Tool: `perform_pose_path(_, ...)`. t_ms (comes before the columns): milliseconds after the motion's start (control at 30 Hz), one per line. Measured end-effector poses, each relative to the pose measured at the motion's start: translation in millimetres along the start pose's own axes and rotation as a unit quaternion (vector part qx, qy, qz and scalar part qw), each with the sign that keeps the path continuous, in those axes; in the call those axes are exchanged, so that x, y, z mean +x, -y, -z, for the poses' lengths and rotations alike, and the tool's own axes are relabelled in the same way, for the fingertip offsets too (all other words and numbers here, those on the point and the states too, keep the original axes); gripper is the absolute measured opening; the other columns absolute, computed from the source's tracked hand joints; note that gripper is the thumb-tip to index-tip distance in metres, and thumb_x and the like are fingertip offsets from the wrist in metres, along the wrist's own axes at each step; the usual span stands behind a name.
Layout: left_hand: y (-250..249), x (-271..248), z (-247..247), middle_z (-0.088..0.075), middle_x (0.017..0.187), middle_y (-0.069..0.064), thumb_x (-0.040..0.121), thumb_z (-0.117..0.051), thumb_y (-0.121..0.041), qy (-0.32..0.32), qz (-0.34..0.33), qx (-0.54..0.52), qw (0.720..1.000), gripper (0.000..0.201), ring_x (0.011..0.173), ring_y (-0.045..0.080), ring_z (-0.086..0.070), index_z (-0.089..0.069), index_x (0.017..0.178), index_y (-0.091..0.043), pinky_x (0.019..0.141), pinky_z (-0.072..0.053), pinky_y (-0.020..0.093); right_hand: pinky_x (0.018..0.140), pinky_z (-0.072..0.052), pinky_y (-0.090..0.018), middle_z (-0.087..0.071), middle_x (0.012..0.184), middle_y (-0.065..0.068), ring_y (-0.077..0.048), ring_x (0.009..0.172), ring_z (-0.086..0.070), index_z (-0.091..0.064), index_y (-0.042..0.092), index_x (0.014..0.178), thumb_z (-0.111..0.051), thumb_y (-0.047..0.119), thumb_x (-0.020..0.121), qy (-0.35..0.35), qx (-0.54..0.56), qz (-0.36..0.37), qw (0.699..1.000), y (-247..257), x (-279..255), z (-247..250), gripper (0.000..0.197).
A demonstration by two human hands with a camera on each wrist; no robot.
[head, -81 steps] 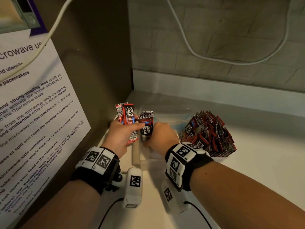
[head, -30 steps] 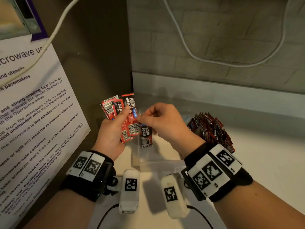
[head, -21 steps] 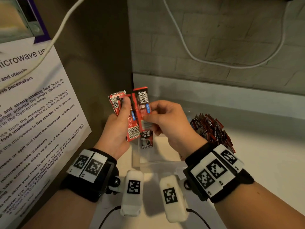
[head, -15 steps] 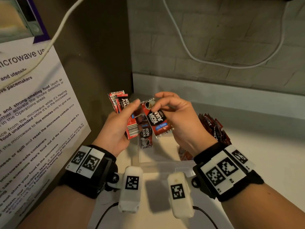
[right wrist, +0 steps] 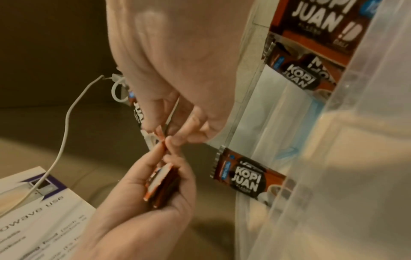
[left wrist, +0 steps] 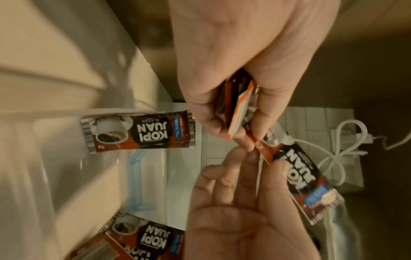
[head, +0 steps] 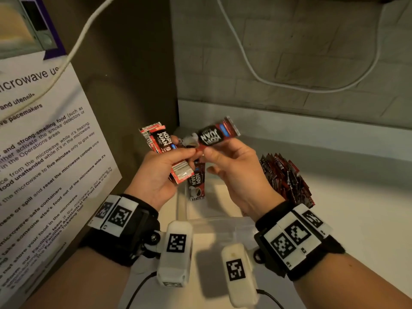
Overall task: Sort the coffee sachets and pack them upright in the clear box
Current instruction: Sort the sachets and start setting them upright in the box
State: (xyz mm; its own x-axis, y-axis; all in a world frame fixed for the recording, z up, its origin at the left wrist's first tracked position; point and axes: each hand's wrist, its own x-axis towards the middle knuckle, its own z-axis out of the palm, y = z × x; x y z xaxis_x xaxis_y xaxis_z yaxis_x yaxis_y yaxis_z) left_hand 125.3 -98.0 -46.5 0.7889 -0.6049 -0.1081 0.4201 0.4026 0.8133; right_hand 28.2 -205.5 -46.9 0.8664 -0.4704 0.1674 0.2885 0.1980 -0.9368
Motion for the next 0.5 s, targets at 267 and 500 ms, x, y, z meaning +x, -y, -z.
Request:
perform_pose_path(267,1.4,6.7,24.7,-0.068,0.073,0.000,0.080,-0.073,-0.010,-0.097,0.007,0.072,0.993,0.017,0.063,0.013,-0.068,-0.059,0.078,-0.020,0.047,-0.050,0.021,0.058,-0.049,-0.023,-0.066,0.073,-0.006,-0.013,0.061,-0.060,-0.062,0.014,0.074,-0.060,0.001,0.089,-0.115,-0.120,-0.021,0.986,-5.0,9.4,18.1,0.020)
perform_pose_path(500,22.7,7.3,40.0,-0.059,0.070,0.004,0.082,-0.067,0.005,-0.122,0.034,0.135,0.983,0.026,0.064,0.016,-0.062,-0.055,0.077,-0.017,0.052,-0.044,0.024,0.071,-0.057,-0.031,-0.064,0.071,-0.001,-0.021,0.074,-0.066,-0.055,0.021,0.059,-0.070,0.001,0.080,-0.012,-0.488,-0.096,0.867,-32.2,4.5,25.4,0.032)
